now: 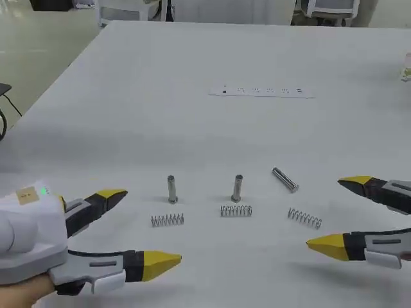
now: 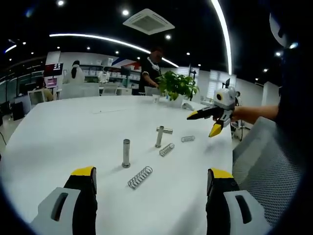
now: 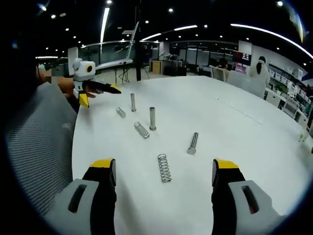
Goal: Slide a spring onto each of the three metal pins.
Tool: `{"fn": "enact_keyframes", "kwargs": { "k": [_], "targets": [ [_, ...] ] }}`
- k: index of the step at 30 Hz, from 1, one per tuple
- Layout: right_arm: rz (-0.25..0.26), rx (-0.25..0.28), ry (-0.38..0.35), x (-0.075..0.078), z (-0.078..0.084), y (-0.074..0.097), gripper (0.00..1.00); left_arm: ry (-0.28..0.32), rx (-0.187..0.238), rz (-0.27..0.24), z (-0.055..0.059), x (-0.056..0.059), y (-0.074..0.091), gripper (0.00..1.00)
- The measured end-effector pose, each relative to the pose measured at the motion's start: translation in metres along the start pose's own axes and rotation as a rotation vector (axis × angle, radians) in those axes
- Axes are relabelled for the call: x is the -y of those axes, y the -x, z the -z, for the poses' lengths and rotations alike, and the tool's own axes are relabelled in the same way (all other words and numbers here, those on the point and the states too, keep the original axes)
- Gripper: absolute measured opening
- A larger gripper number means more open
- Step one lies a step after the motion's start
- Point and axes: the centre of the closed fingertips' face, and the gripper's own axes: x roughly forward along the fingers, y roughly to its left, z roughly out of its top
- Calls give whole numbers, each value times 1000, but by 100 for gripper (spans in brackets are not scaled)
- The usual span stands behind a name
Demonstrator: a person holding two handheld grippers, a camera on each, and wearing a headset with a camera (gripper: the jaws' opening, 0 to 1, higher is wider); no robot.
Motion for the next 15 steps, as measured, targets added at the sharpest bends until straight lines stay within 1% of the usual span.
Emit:
{"fn": "enact_keyframes", "kwargs": {
  "k": [15],
  "targets": [
    [-3, -4, 0, 1, 3, 1, 80, -6, 1, -3, -2, 1, 0, 90]
  ]
}}
